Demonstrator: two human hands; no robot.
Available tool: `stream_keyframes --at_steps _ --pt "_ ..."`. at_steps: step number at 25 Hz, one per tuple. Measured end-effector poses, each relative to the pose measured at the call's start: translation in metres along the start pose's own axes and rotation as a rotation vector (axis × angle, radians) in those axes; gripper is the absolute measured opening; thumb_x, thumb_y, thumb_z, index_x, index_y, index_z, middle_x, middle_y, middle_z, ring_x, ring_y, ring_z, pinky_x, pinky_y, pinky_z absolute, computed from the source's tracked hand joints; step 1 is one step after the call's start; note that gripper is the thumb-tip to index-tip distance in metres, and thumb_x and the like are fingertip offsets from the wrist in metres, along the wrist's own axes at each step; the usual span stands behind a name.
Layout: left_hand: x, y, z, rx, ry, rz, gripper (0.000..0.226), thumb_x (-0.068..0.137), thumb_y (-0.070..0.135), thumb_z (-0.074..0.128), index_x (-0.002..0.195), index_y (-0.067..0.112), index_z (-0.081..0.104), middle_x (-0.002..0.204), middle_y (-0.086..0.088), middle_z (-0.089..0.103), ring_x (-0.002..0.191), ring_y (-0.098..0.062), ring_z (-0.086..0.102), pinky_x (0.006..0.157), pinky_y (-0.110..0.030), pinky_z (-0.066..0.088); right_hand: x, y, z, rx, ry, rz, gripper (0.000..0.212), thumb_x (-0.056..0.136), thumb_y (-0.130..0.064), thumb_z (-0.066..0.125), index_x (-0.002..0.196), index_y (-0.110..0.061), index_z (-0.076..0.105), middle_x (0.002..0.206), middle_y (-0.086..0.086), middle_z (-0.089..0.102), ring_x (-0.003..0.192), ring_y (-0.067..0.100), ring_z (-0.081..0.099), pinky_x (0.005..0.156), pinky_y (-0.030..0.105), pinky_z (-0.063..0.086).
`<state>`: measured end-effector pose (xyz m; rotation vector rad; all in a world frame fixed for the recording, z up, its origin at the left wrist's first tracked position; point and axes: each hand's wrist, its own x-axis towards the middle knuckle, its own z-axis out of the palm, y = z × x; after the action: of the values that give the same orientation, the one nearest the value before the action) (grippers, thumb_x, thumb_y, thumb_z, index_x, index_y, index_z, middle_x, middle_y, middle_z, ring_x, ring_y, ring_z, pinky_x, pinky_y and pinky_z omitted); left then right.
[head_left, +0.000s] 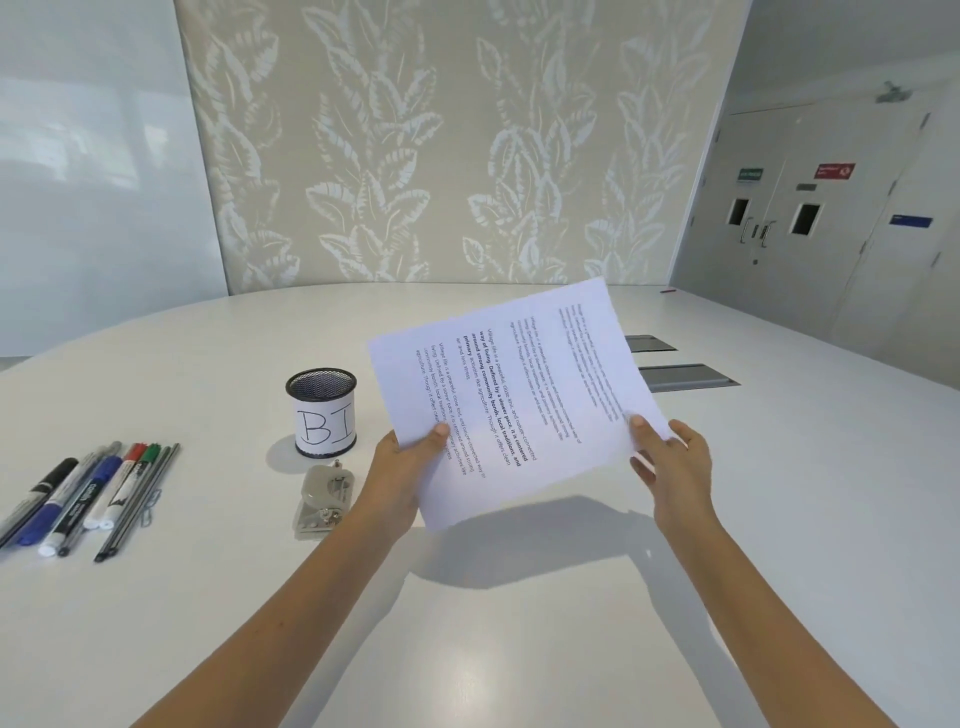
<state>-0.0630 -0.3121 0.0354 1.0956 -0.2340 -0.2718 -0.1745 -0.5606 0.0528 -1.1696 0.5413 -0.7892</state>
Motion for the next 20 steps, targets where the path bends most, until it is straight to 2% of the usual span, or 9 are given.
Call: stream_keyframes --at_steps 3,6,9,12,15,18,20 --pt "-0.008 -0.01 0.015 -0.151 0.023 -0.021 0.033 0.09 0.008 0.059 0.123 0.008 0.059 0.117 -0.01 0.067 0.104 -0.025 0.065 0.094 -0.048 0.048 -0.015 0.003 0.018 0.071 -0.112 0.137 0.068 0.085 -0.028 0.068 0.138 -0.013 0.028 0.126 0.009 0.055 0.099 0.024 0.063 0.081 0.038 0.054" --pt "-0.015 -0.021 0.029 -0.256 0.092 -0.086 0.036 0.089 0.009 0.061 0.124 0.009 0.057 0.12 -0.01 0.065 0.107 -0.028 0.063 0.098 -0.051 0.045 -0.032 0.012 0.036 0.005 -0.208 0.181 0.045 0.09 -0.019 0.062 0.128 -0.008 0.04 0.12 0.015 0.061 0.09 0.028 0.066 0.073 0.036 0.058" --pt "-0.023 -0.029 0.039 -0.274 0.138 -0.122 0.037 0.089 0.009 0.061 0.126 0.008 0.055 0.12 -0.01 0.065 0.107 -0.03 0.062 0.097 -0.052 0.046 -0.036 0.022 0.044 -0.033 -0.195 0.101 0.021 0.09 -0.007 0.057 0.111 -0.004 0.054 0.11 0.017 0.067 0.09 0.028 0.067 0.069 0.036 0.06" --pt "-0.029 -0.027 0.042 -0.245 0.167 -0.105 0.032 0.09 0.006 0.059 0.122 0.009 0.057 0.117 -0.007 0.066 0.104 -0.026 0.063 0.089 -0.043 0.052 -0.031 0.025 0.04 -0.078 -0.129 0.055 0.01 0.089 -0.003 0.056 0.098 -0.005 0.059 0.101 0.011 0.071 0.089 0.025 0.069 0.077 0.043 0.059" --pt "-0.03 -0.014 0.03 -0.206 0.202 -0.024 0.02 0.093 0.004 0.053 0.112 0.007 0.058 0.108 -0.008 0.067 0.091 -0.019 0.066 0.073 -0.028 0.057 -0.023 0.027 0.027 -0.096 -0.108 0.043 0.009 0.089 -0.002 0.057 0.094 -0.009 0.062 0.1 0.01 0.071 0.092 0.025 0.069 0.074 0.037 0.058" --pt "-0.032 0.005 0.006 -0.107 0.307 0.098 0.025 0.092 0.011 0.056 0.117 0.007 0.052 0.103 -0.007 0.063 0.088 -0.018 0.062 0.076 -0.026 0.053 -0.018 0.028 0.007 -0.103 -0.111 0.054 0.011 0.088 -0.002 0.059 0.098 -0.005 0.064 0.101 0.013 0.071 0.093 0.027 0.068 0.074 0.035 0.057" --pt "-0.029 0.017 -0.02 0.184 0.403 0.183 0.032 0.089 0.018 0.06 0.119 0.011 0.052 0.106 -0.004 0.06 0.091 -0.02 0.056 0.079 -0.029 0.047 -0.018 0.03 -0.006 -0.109 -0.152 0.07 0.014 0.088 -0.002 0.059 0.101 0.0 0.064 0.1 0.014 0.07 0.092 0.028 0.067 0.074 0.032 0.058"
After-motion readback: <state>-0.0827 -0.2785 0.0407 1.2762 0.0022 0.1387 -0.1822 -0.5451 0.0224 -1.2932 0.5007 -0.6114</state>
